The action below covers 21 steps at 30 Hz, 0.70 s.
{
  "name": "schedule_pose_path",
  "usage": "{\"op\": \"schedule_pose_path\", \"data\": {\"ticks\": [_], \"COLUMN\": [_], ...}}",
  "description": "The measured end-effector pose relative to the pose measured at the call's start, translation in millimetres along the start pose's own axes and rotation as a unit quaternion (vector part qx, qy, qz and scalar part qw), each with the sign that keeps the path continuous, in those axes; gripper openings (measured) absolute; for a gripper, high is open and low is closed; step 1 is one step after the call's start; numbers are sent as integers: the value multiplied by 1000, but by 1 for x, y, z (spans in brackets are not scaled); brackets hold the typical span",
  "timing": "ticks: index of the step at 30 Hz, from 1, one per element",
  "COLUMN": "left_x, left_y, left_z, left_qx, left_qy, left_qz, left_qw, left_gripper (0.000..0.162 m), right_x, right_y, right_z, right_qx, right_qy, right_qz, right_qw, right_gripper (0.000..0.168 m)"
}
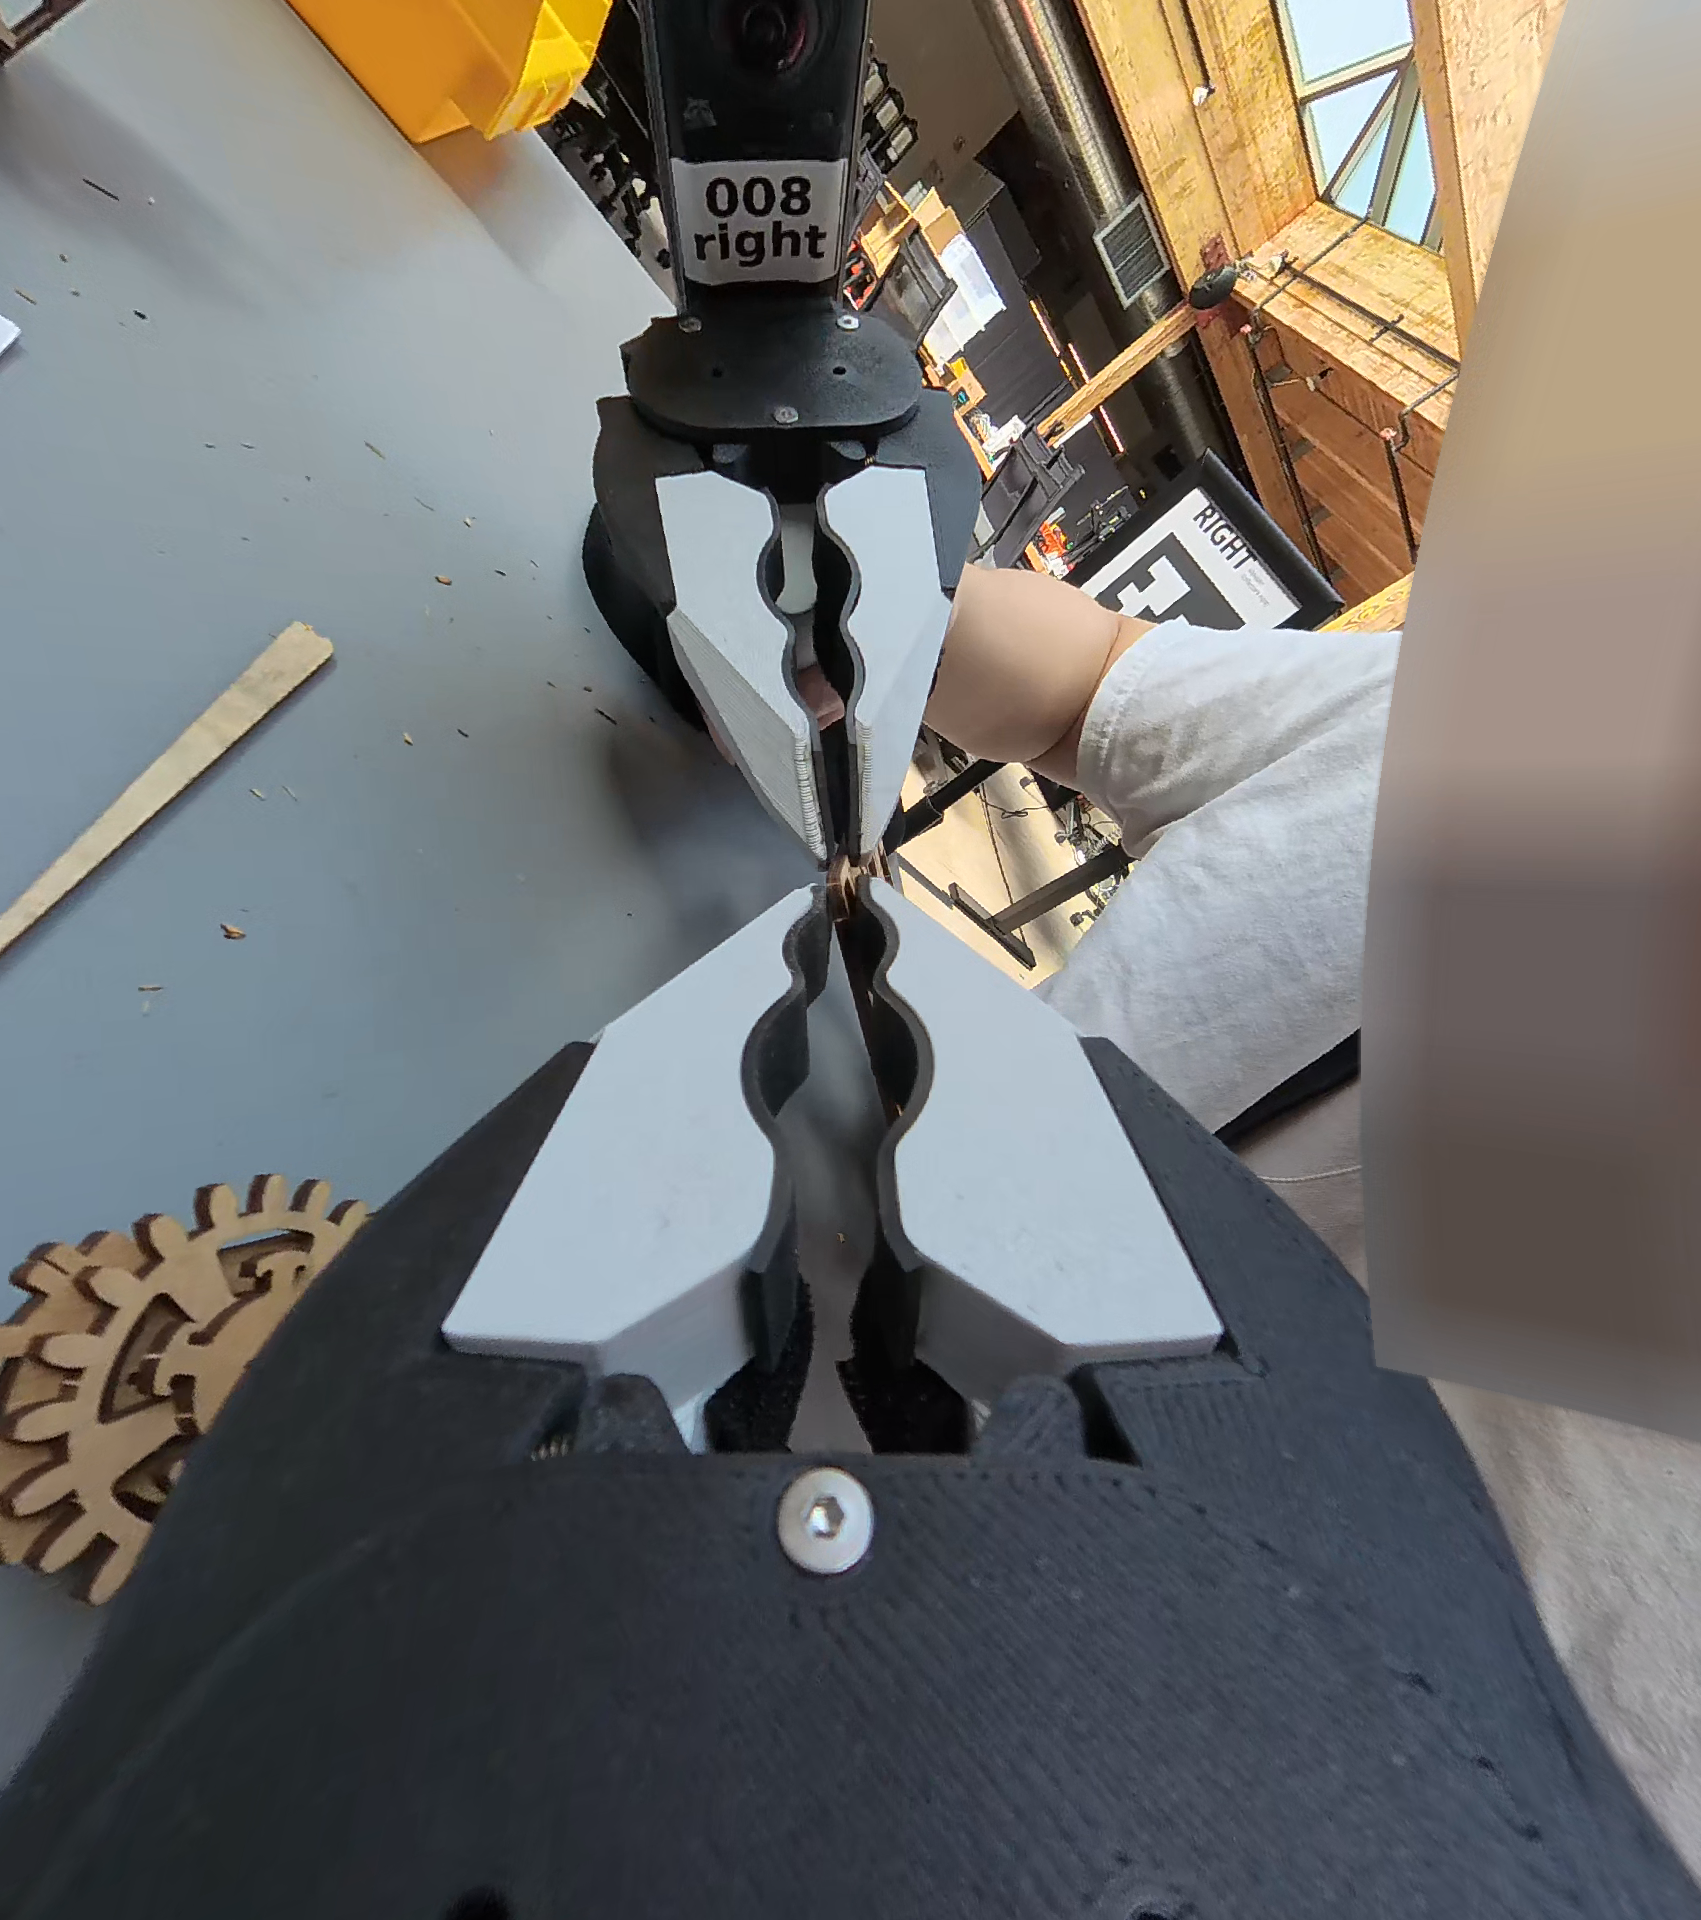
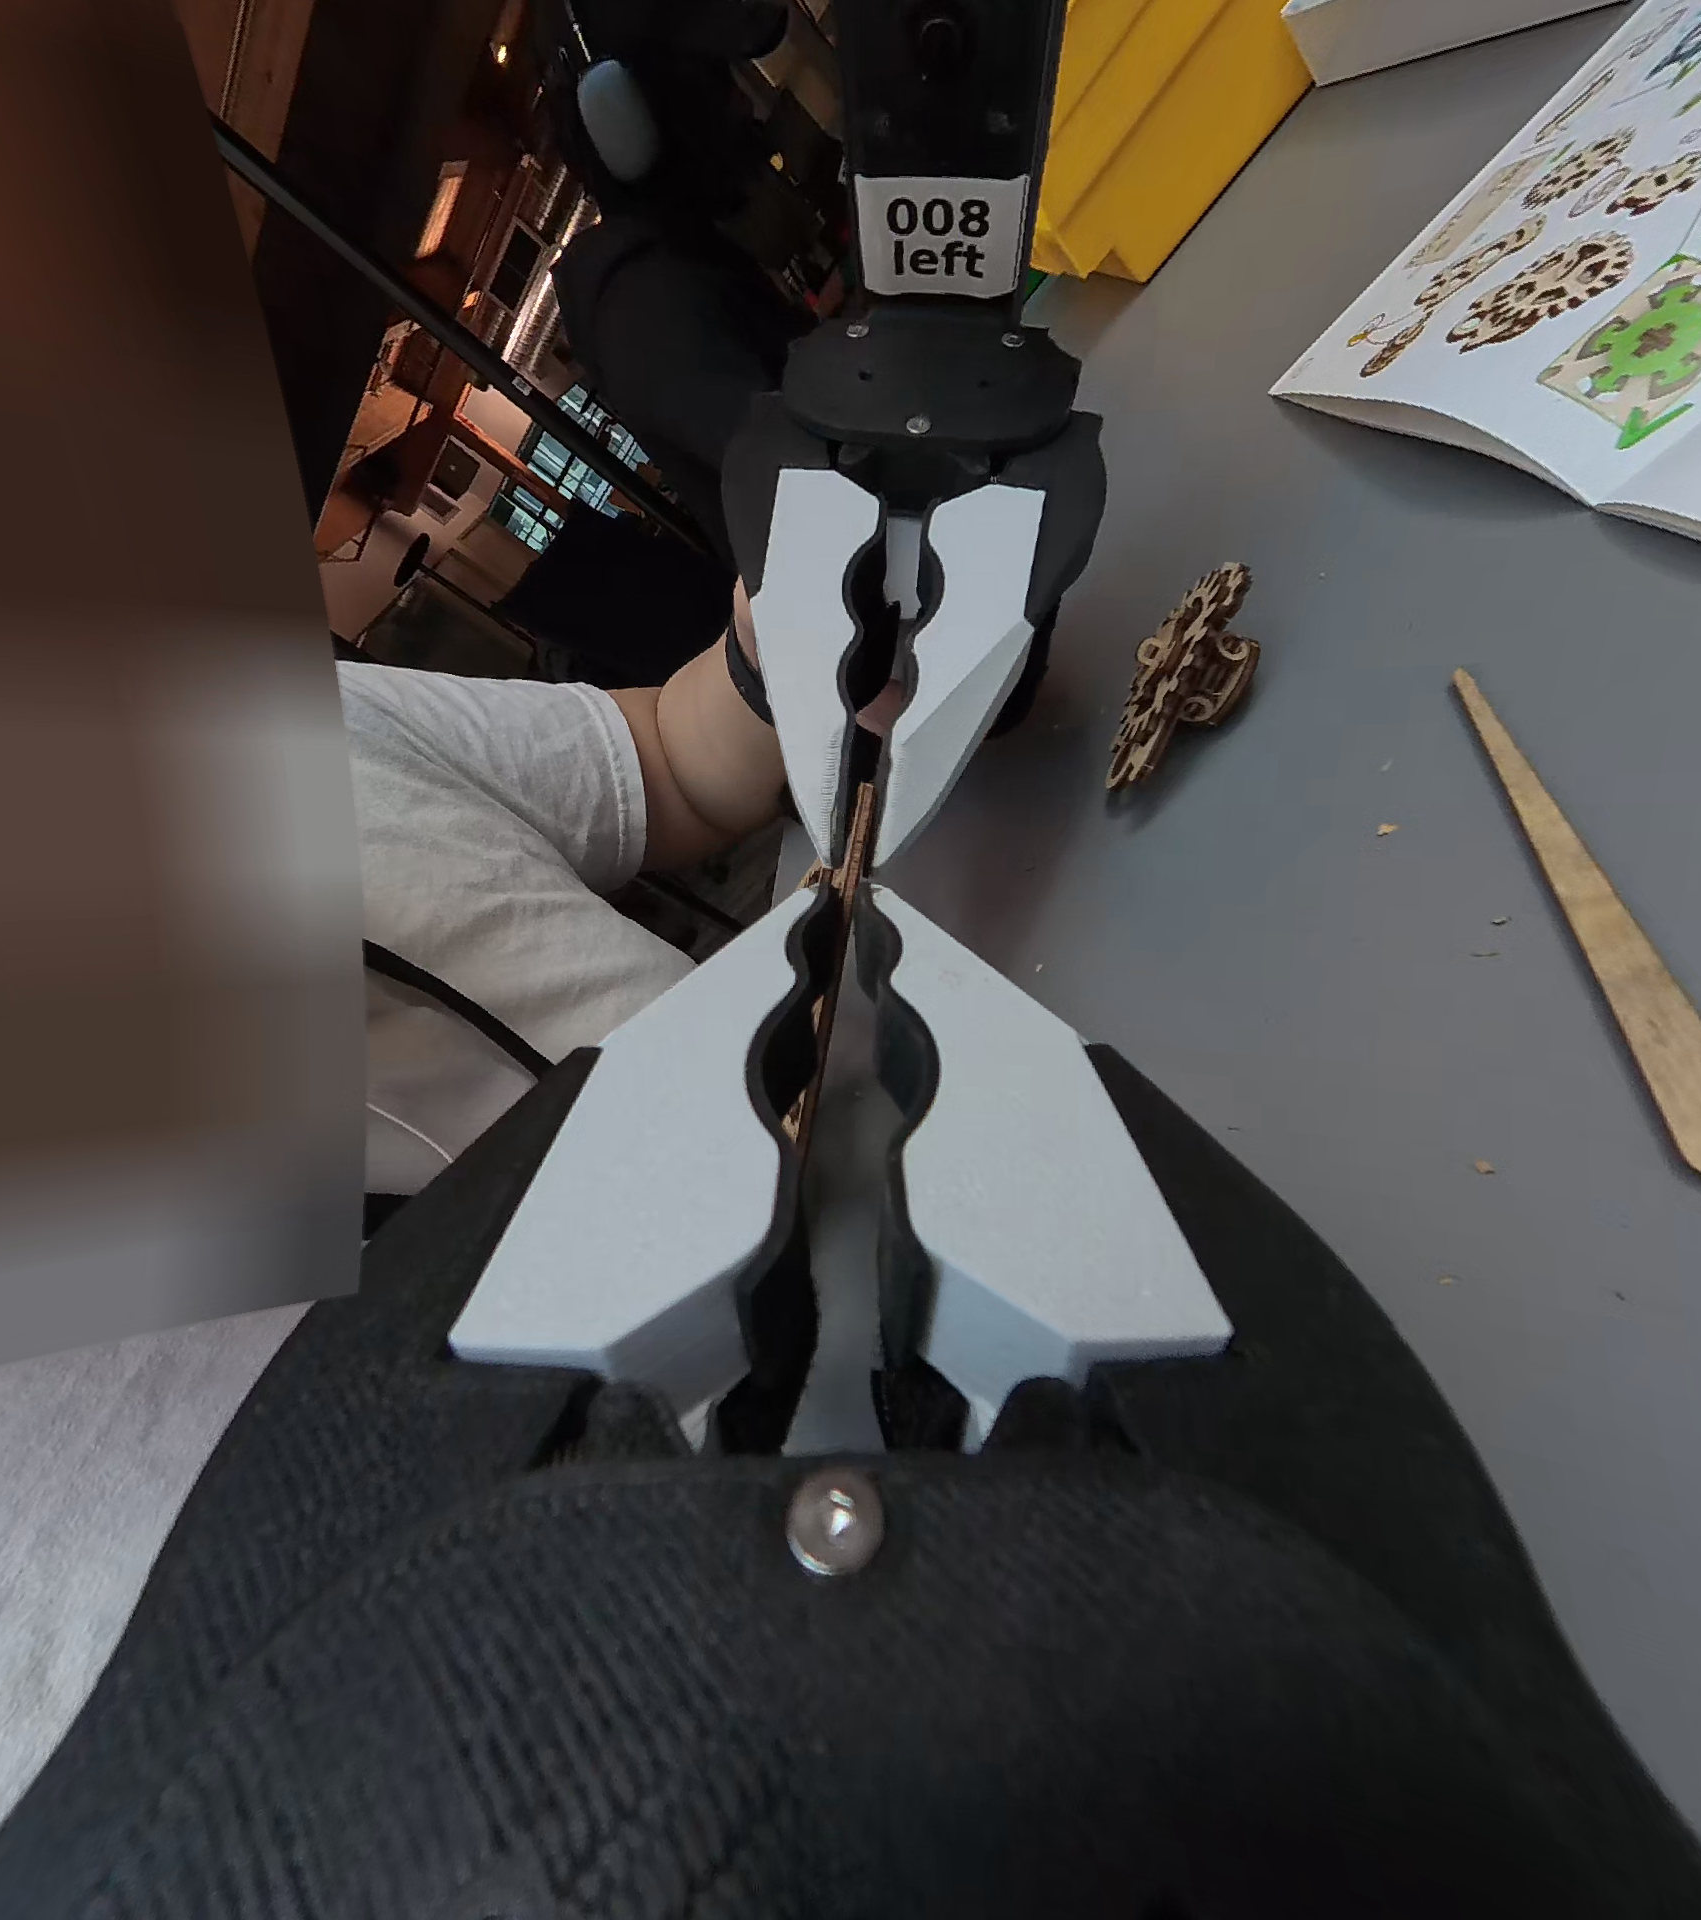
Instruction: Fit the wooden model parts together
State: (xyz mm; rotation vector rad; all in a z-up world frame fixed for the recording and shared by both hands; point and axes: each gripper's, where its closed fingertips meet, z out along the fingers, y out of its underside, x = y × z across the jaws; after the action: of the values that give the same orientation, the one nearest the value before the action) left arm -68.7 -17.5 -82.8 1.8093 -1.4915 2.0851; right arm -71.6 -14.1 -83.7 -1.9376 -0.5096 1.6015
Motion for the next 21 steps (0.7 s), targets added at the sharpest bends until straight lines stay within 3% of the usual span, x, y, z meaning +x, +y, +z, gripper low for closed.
{"op": "schedule_pose_path", "data": {"ticks": [12, 21], "left_x": [5, 1], "left_y": [0, 0], "left_z": [-2, -3], "left_qx": [-3, -4], "left_qy": [8, -5], "left_qz": [-12, -9], "left_qw": [1000, 1000], "left_gripper": [1, 1], "right_x": [-2, 1], "right_y": [-3, -3], "right_z": [5, 9], "right_qx": [2, -4], "right_qy": [-2, 9], "right_qz": [19, 37], "right_qw": [1000, 999], "right_gripper": [8, 2]}}
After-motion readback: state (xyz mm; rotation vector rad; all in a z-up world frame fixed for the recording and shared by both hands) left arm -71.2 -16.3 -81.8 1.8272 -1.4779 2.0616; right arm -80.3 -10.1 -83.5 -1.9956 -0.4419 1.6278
